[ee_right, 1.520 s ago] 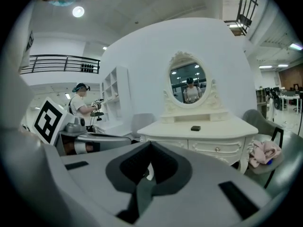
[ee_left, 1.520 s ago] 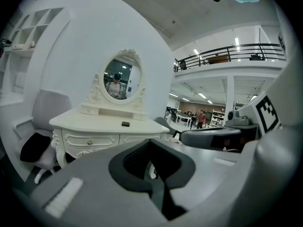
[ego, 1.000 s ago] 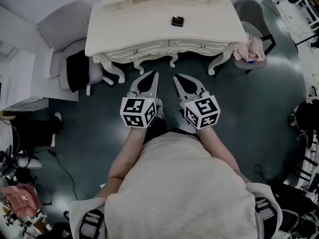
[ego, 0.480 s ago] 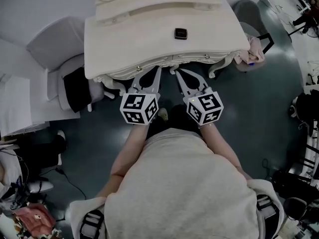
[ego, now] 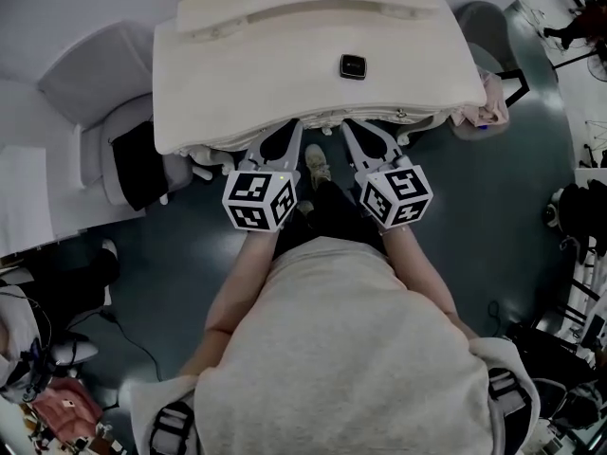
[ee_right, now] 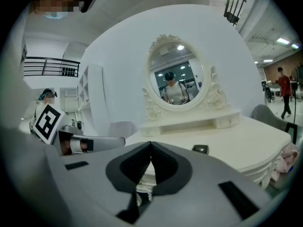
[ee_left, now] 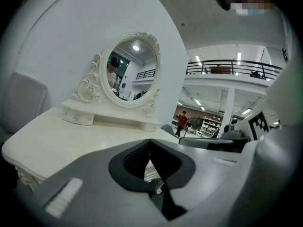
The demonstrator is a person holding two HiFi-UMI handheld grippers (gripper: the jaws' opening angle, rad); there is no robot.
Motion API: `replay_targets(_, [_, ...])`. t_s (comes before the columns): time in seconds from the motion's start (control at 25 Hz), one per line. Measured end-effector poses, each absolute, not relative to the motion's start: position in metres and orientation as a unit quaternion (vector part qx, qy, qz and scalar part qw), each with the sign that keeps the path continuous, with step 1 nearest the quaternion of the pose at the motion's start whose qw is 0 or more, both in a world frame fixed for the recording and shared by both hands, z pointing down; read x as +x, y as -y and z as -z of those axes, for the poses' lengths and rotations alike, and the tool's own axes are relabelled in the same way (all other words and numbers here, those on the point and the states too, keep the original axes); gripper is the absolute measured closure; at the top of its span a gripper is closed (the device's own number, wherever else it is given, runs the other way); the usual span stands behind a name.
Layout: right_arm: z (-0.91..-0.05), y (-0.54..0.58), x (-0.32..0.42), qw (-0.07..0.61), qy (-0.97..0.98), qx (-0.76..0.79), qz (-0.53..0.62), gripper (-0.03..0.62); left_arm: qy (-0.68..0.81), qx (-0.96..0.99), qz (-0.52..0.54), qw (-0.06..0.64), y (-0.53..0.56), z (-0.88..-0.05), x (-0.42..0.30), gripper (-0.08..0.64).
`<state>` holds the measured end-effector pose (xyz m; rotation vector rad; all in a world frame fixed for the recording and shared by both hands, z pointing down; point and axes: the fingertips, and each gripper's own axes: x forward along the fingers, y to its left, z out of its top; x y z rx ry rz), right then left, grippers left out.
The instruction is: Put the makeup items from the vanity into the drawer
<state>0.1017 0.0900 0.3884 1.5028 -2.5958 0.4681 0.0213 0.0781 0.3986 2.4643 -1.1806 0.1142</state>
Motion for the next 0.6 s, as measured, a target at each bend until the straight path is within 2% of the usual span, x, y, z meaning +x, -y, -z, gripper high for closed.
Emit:
replay_targets(0.32, [-0.380,0.004,0.110,0.044,0.866,0.479,-0.138,0.584,0.425,0.879,-0.052,0.211,-0.006,-0.409,0.022,0.551])
replay_targets(0.6, [-0.381,0.081,0.104,0.069,0.886,0.440,-0.133,0.584,0.443,0.872,-0.052,0.202,0.071,-0.400,0.021,0.551])
